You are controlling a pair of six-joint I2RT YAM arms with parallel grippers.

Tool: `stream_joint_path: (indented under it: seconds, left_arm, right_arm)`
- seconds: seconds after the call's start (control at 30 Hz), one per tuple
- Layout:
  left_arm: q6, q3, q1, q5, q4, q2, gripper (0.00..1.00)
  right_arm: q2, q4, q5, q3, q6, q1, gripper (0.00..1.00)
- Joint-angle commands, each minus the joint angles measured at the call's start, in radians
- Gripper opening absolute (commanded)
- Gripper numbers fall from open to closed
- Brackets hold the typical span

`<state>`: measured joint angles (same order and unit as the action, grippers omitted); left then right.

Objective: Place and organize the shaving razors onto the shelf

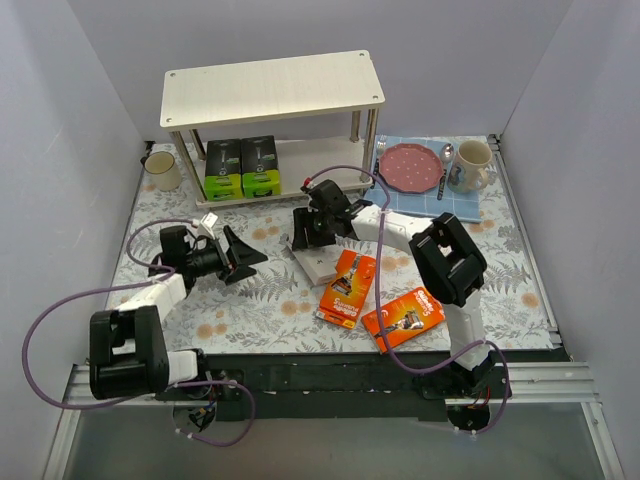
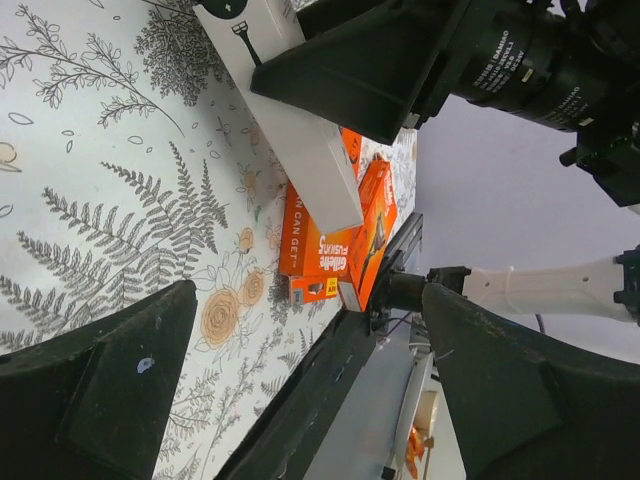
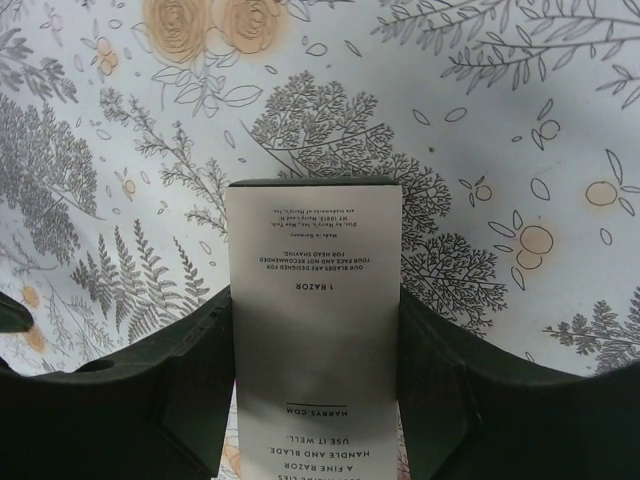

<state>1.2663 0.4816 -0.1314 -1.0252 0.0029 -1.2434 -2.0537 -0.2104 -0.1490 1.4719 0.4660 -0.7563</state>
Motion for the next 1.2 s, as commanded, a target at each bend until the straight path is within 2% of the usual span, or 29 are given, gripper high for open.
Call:
stream_joint_path:
  seconds: [0.0,0.07,0.1,0.13,0.23,0.33,0.5,0.6,0.83,1.0,1.07,1.1,1.17]
  left_arm:
    - [0.010,0.038,0.055,0.034,0.089,-0.091,0.95]
    - [-0.001,0.057,0.097,0.065,0.083,-0.116,0.95]
    - [-0.001,0.063,0.110,0.094,0.077,-0.145,0.94]
    - [0.002,0.068,0.118,0.102,0.078,-0.158,0.95]
    - [0.016,0.083,0.151,0.111,0.089,-0.189,0.94]
    - [0.047,0.084,0.165,0.128,0.109,-0.205,0.95]
    - [0.114,0.091,0.196,0.152,0.146,-0.238,0.94]
    - [0.123,0.110,0.196,0.163,0.143,-0.251,0.95]
    - [0.119,0.121,0.194,0.181,0.131,-0.194,0.95]
    - [0.123,0.057,0.181,0.194,0.115,-0.105,0.95]
    - [0.122,0.042,0.167,0.197,0.106,-0.053,0.95]
    - [0.122,0.029,0.161,0.198,0.094,-0.038,0.95]
    - [0.120,0.014,0.135,0.201,0.082,0.011,0.95]
  right_arm:
    - [-0.020,0.020,0.031,0.025,0.129,0.000,0.27]
    - [-0.046,0.025,0.025,0.022,0.146,-0.001,0.30]
    - [-0.054,0.028,0.022,0.024,0.145,0.000,0.38]
    - [-0.065,0.029,0.017,0.030,0.140,-0.001,0.52]
    - [-0.053,0.031,-0.014,0.039,0.080,0.003,0.68]
    - [0.009,0.022,-0.009,0.010,0.027,0.015,0.73]
    - [0.119,0.019,-0.012,-0.143,-0.027,0.023,0.82]
    - [0.176,0.025,-0.020,-0.212,-0.042,-0.001,0.97]
    - [0.182,-0.004,0.012,-0.177,-0.081,-0.081,0.98]
    - [0.162,-0.098,0.138,-0.171,-0.055,-0.149,0.98]
    - [0.161,-0.116,0.191,-0.188,-0.043,-0.156,0.93]
    - [0.159,-0.116,0.207,-0.193,-0.041,-0.156,0.84]
    - [0.156,-0.106,0.251,-0.200,-0.047,-0.161,0.77]
